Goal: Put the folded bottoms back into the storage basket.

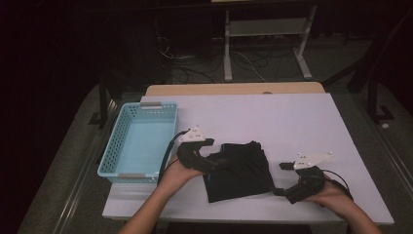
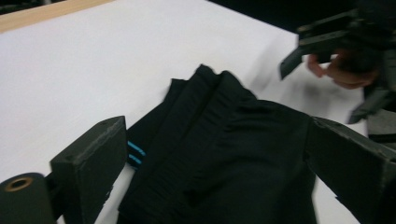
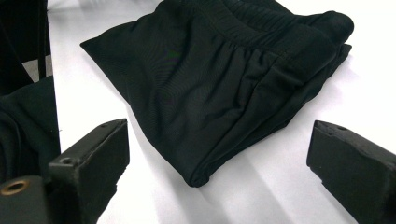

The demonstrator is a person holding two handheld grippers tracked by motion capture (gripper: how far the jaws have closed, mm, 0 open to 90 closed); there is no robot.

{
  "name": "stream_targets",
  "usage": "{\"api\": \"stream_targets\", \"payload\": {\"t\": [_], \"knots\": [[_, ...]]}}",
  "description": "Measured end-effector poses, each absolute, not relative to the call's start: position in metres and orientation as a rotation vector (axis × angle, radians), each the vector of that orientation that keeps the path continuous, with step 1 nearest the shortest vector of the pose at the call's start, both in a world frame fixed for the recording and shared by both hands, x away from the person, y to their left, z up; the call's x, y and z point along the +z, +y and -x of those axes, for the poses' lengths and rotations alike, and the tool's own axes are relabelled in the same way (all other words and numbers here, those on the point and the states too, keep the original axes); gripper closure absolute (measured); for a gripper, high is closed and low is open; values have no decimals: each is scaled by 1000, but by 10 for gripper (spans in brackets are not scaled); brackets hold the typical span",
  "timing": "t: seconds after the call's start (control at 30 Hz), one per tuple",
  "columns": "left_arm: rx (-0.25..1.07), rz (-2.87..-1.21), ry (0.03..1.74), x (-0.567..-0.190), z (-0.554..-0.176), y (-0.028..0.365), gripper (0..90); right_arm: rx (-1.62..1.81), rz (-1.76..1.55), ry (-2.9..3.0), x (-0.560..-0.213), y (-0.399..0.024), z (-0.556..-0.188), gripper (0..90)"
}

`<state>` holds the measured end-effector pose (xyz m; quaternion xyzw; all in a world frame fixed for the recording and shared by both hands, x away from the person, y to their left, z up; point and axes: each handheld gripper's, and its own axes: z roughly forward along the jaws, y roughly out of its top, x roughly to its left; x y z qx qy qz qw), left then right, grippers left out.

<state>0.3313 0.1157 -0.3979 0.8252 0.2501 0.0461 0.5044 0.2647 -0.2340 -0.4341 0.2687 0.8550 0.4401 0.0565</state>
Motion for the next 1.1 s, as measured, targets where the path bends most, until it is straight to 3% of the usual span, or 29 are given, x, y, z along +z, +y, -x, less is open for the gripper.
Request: {"api": "stream_targets", "payload": {"t": [0.33, 1.1], "knots": [[149, -2044, 692, -418, -345, 113, 185, 1329, -817, 2594, -434, -235, -264, 61], [169, -2166, 801, -448, -343, 117, 205, 1311, -799, 2606, -435, -234, -264, 63]]}}
